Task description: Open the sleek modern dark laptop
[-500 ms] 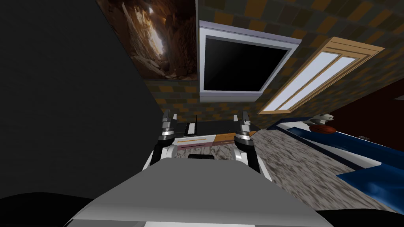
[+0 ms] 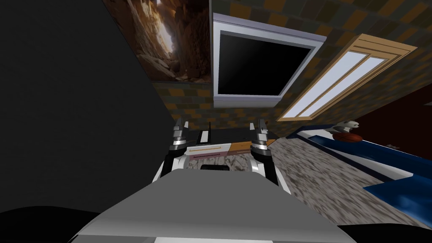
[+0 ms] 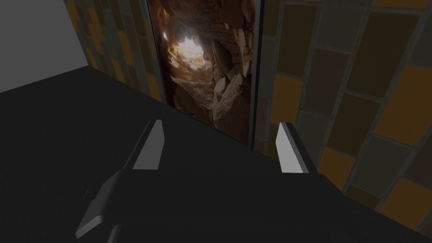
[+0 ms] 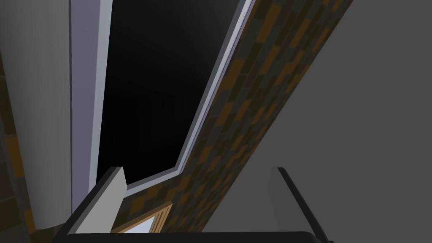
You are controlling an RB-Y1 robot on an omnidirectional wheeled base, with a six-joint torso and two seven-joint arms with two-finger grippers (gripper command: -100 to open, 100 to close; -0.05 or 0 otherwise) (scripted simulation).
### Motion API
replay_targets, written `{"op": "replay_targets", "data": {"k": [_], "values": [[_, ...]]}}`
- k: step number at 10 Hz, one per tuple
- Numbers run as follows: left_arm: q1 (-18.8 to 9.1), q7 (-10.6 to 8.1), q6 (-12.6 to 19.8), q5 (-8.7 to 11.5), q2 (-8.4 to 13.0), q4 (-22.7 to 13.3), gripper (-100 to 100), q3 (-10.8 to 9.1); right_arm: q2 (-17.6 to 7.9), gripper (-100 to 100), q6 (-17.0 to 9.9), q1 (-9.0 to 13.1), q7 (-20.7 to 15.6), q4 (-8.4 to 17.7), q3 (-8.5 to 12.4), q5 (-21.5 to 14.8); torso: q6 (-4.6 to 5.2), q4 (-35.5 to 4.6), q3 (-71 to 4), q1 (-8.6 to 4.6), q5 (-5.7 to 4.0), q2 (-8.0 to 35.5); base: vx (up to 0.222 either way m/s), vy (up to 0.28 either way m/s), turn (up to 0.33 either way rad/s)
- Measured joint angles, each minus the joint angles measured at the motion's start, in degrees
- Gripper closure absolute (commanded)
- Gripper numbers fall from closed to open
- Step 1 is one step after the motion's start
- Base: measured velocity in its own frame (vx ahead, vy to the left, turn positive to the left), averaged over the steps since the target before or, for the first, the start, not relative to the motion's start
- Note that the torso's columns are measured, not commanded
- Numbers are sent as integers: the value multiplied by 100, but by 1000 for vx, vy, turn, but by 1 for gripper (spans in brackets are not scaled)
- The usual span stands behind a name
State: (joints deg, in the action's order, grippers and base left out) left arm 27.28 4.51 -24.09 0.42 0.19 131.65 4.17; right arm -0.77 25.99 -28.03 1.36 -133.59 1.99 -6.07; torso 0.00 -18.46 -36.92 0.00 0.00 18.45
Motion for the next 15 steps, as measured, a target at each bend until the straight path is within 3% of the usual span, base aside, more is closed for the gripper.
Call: {"op": "replay_targets", "data": {"k": [4,5,6,11,15], "values": [[0,0,0,0,0,0,0,0,0,0,0,0,0,0,0,0,0,-1692,-3381,0,0,1693,0,0,0],[0,0,0,0,0,0,-100,0,0,0,0,0,0,0,0,0,0,-2114,-4227,0,0,2116,10,-13,3],[-9,9,18,-11,92,-19,-100,0,0,0,0,0,0,2,0,0,0,-2303,-4622,-2,0,2308,9,-28,4],[-74,90,257,-103,707,-314,-100,-113,1,0,0,-1,0,2,-1,0,0,-2382,-4765,-13,-4,2382,17,-71,10],[-191,233,631,-253,800,-660,-100,-201,1,0,0,-1,0,2,-1,0,0,-2382,-4767,10,3,2380,34,-89,10]]}}
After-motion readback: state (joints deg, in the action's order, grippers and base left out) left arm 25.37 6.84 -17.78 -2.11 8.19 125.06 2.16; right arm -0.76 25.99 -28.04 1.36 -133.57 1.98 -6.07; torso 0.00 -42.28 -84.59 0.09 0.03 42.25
